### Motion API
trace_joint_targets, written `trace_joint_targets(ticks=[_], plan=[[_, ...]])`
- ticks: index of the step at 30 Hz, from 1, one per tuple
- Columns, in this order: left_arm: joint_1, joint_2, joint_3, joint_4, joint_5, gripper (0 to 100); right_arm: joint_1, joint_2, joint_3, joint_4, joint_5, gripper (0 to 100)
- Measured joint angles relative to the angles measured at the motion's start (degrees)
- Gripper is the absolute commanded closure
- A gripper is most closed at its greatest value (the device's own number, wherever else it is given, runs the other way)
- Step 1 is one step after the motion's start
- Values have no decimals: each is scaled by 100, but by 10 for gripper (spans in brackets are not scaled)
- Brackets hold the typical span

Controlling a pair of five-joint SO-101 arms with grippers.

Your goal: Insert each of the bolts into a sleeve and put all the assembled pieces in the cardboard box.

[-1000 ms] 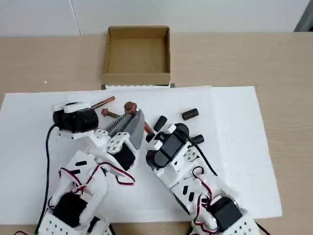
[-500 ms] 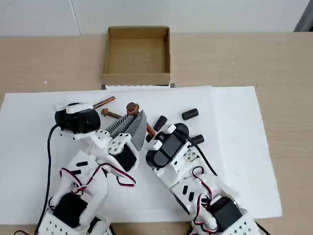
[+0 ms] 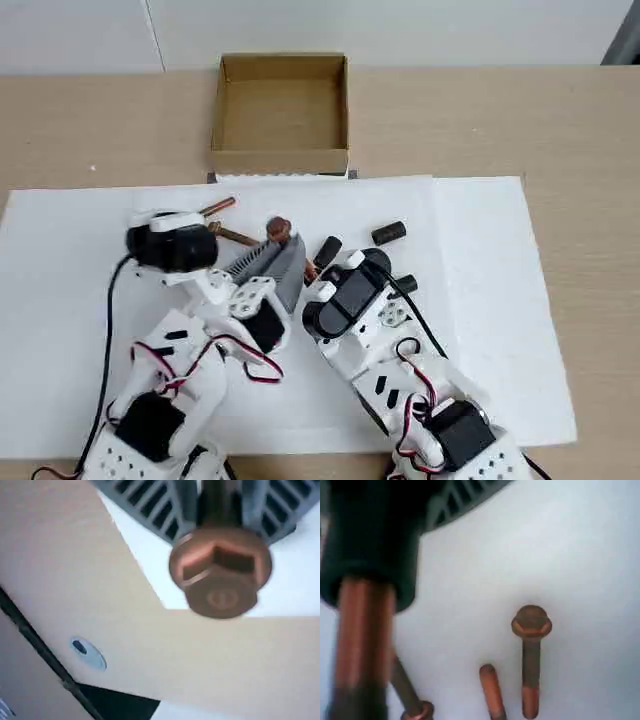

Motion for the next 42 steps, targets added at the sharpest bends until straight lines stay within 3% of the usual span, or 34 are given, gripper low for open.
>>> trace_joint_targets(ticks=[7, 12, 19, 24, 33, 37, 42], plan=[[141, -9, 299, -9, 0, 994, -149, 0, 9, 9, 0, 995], [642, 0, 316, 501, -53, 994, -141, 9, -26, 9, 123, 995], [703, -62, 237, 905, -431, 949, -149, 18, -9, 18, 343, 995], [396, -70, 167, 993, -659, 837, -149, 18, -18, 18, 360, 995], [-79, -26, -273, 1240, -1029, 835, -158, 9, -97, 9, 369, 995], [-105, -26, -615, 1495, -1029, 846, -158, 9, -97, 9, 369, 995], [-501, -26, -949, 1495, -1029, 999, -158, 9, -97, 9, 369, 995]])
